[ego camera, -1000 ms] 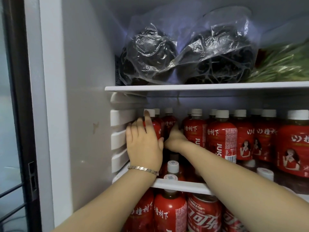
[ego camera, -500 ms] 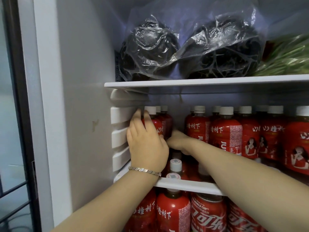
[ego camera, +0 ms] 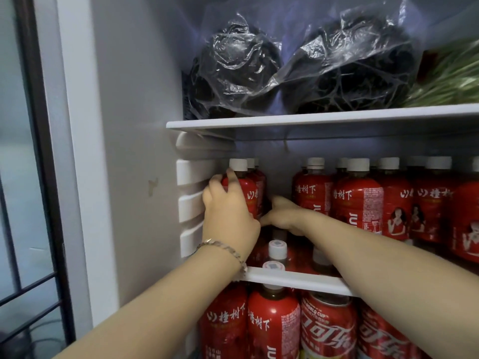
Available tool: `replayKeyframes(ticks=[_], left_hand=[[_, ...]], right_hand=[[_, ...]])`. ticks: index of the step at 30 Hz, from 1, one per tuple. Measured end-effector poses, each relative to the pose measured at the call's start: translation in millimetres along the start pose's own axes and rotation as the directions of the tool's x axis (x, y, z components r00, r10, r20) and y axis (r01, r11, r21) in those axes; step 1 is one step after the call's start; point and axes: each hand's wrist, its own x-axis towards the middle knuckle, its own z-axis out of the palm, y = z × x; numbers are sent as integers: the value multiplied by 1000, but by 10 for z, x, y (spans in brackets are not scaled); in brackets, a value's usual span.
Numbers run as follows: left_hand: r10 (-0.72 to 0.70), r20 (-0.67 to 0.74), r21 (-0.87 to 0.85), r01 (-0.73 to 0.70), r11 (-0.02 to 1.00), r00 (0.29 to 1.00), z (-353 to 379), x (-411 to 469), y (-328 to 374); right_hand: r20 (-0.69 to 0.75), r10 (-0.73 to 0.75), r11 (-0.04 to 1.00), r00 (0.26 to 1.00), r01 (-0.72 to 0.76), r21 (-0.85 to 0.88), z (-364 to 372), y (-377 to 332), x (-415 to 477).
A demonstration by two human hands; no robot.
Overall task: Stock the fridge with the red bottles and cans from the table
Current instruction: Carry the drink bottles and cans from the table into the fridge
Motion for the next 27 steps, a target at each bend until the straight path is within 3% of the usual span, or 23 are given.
replayKeyframes(ticks=[5,8,10,14,18,21,25,27], left_hand=[[54,51,213,-64,975,997,-61,4,-8],[-13,126,311,-27,950,992,-106,-21,51],[16,37,409,-29,912,999,-99,-37,42],[123,25,517,-118,848,992,-15,-54,-88],[188,54,567,-186,803,981,1,-105,-160],[201,65,609,-198,768,977,-18,-112,-150],[214,48,596,-200,777,976,-105,-115,-65],[223,74,562,-225,796,972,-141,-129,51]], right_hand=[[0,10,1000,1000,-10,-18,2,-30,-41],[-9,17,999,1000,-17,-38,16,-29,-48],[-7,14,999,1000,-14,-35,18,-18,-38],[12,11,999,1000,-11,-48,6,-16,-12],[-39,21,963,999,-31,-267,64,-72,-10],[-241,7,895,970,-114,-432,90,-169,-109],[-421,-292,818,859,-4,-575,-72,-238,-547],[-500,-431,708,752,-62,-704,-231,-155,-786]])
